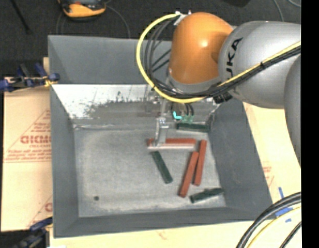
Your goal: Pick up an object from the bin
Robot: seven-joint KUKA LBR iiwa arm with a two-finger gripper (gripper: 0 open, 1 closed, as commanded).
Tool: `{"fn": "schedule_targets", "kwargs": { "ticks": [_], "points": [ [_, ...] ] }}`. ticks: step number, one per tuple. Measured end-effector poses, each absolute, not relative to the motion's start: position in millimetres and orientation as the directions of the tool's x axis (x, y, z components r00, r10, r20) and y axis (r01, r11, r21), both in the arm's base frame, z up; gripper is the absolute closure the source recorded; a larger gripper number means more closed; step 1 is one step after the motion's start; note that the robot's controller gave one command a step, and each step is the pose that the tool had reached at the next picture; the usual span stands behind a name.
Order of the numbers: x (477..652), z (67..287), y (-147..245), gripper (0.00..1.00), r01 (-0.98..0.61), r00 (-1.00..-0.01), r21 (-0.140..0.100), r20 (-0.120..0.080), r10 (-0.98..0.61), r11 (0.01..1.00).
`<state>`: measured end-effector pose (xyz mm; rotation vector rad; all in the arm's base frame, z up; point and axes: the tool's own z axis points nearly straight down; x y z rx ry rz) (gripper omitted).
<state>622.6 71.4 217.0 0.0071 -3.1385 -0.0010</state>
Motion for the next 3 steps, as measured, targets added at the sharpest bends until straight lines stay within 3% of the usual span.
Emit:
{"fn": "schedule_targets", "kwargs": {
  "ticks": [1, 2, 3],
  "points": [
    [624.1, 222, 71, 0.00, -0.004, -1.000, 0.001, -0.005, -0.004, 1.000],
    [614.8, 190, 44, 0.00, -0.203, -0.979, 0.000, -0.012, -0.203, 0.979],
    [610.7, 129, 27, 0.00, -0.404, -0.915, -0.005, -0.008, -0.404, 0.915]
  ]
}}
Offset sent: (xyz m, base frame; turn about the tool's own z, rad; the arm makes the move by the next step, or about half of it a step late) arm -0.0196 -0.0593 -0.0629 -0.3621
